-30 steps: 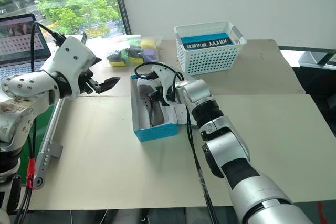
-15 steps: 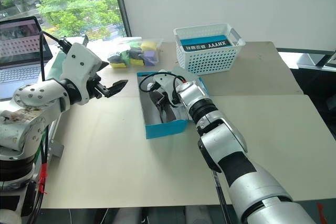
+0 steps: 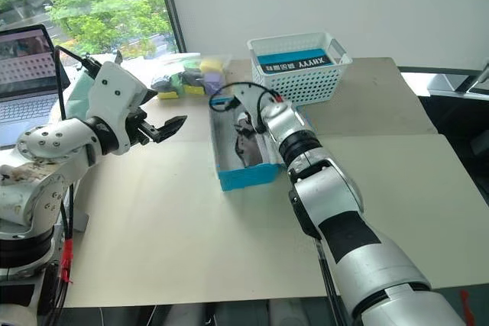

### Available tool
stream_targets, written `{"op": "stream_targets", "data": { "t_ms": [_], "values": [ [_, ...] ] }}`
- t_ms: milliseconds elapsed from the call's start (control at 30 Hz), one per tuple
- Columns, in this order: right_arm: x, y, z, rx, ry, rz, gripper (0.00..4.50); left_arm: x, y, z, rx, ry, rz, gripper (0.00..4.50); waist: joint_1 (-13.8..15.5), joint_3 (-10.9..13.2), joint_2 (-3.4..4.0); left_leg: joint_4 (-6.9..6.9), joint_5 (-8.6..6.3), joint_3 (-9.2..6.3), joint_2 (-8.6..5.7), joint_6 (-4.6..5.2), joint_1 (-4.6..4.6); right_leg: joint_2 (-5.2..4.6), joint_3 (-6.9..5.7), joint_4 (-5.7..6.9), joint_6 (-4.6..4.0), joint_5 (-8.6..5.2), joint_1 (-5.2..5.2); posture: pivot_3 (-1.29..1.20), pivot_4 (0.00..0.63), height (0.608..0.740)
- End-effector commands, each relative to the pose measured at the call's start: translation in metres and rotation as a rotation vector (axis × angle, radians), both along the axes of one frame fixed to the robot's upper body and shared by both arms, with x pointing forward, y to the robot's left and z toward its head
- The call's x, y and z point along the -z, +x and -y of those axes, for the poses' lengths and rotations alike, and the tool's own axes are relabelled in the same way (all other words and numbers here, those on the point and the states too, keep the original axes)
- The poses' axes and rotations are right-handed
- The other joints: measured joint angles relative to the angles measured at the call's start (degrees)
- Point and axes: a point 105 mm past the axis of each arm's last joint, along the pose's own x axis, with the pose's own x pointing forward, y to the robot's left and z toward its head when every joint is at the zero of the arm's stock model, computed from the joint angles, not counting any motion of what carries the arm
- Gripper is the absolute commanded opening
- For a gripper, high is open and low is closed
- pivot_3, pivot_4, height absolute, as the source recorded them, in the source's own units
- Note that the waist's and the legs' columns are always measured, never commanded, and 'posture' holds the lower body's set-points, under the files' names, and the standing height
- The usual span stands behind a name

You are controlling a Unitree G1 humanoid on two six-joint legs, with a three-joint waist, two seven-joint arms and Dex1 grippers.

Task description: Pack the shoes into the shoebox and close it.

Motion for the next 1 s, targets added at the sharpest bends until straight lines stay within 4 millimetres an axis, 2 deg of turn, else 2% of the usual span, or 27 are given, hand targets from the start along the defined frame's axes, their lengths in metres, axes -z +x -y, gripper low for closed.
{"op": "stream_targets", "data": {
  "t_ms": [33,133,233,333,433,533,567,600,667,767,900,1000],
  "values": [
    [-0.052,-0.006,-0.004,-0.041,0.077,0.081,4.44,-0.011,0.0,0.001,0.01,0.003,0.049,3.89,0.12,0.0,0.0,-0.01,0.0,0.0,0.0,0.0,0.0,0.0,-0.01,0.0,0.0,0.0,0.0,0.0,0.15,0.74],
    [-0.089,-0.02,0.004,-0.091,0.185,0.119,4.44,-0.011,0.0,-0.002,0.007,0.008,0.045,3.89,0.42,0.0,0.01,0.0,0.0,-0.02,-0.01,0.0,-0.19,-0.02,-0.03,-0.08,0.0,0.0,-0.08,0.0,0.15,0.74],
    [-0.111,-0.042,0.01,-0.199,0.339,0.101,4.44,-0.01,0.001,-0.007,-0.009,0.015,0.036,3.89,0.94,0.0,0.01,0.02,0.02,-0.07,-0.03,-0.03,-0.45,-0.05,-0.09,-0.1,0.0,0.0,-0.29,0.0,0.15,0.74],
    [-0.129,-0.082,0.01,-0.436,0.549,0.045,4.44,-0.007,0.002,-0.018,-0.064,-0.003,0.023,3.89,1.33,0.0,0.0,0.01,0.02,-0.05,0.0,-0.03,-0.42,-0.03,-0.1,-0.1,0.0,0.0,-0.3,0.0,0.15,0.74],
    [-0.119,-0.106,0.022,-0.554,0.509,0.07,4.44,0.004,0.004,-0.037,-0.152,-0.088,-0.006,3.89,1.39,0.0,0.0,0.01,0.01,-0.02,0.02,-0.02,-0.41,-0.01,-0.1,-0.1,0.01,0.0,-0.3,0.0,0.15,0.74],
    [-0.095,-0.113,0.031,-0.551,0.441,0.023,4.44,0.043,0.003,-0.087,-0.389,-0.113,-0.079,3.89,1.2,0.0,0.01,0.05,0.02,0.03,0.0,-0.01,-0.4,-0.04,-0.08,-0.12,0.0,0.0,-0.31,0.0,0.15,0.74],
    [-0.092,-0.117,0.031,-0.568,0.436,0.015,4.44,0.048,0.0,-0.098,-0.44,-0.113,-0.083,3.89,1.01,-0.01,0.01,0.04,0.01,0.09,0.02,-0.01,-0.33,-0.03,-0.03,-0.11,0.0,0.0,-0.3,0.0,0.15,0.74],
    [-0.09,-0.121,0.029,-0.592,0.436,0.005,4.49,0.052,-0.003,-0.107,-0.477,-0.129,-0.082,4.13,0.94,0.0,0.01,0.04,0.01,0.11,0.02,-0.01,-0.31,-0.03,-0.01,-0.05,0.0,0.0,-0.31,0.0,0.15,0.74],
    [-0.089,-0.129,0.024,-0.64,0.454,-0.004,4.5,0.05,-0.009,-0.118,-0.511,-0.206,-0.053,4.47,0.87,0.0,0.0,0.03,0.02,0.08,0.04,0.0,-0.38,0.0,-0.02,-0.04,-0.01,0.0,-0.4,0.0,0.15,0.74],
    [-0.084,-0.134,0.018,-0.675,0.461,0.0,4.5,0.044,-0.015,-0.136,-0.602,-0.301,-0.005,4.47,1.11,0.0,0.0,0.15,0.02,0.09,0.02,-0.01,-0.43,-0.03,-0.02,-0.08,-0.03,0.01,-0.51,0.0,0.15,0.74],
    [-0.076,-0.129,0.013,-0.656,0.453,0.03,4.5,0.037,-0.026,-0.178,-0.814,-0.38,0.07,4.47,1.59,-0.03,-0.04,0.3,0.02,0.06,0.02,-0.02,-0.36,-0.03,-0.03,-0.05,-0.03,0.02,-0.39,0.0,0.15,0.74],
    [-0.075,-0.133,0.009,-0.681,0.462,0.026,4.5,0.035,-0.033,-0.194,-0.882,-0.398,0.09,4.47,1.62,-0.04,-0.06,0.37,0.02,0.06,0.01,-0.02,-0.37,-0.05,-0.03,-0.04,-0.05,0.03,-0.37,0.0,0.15,0.74]
  ]
}}
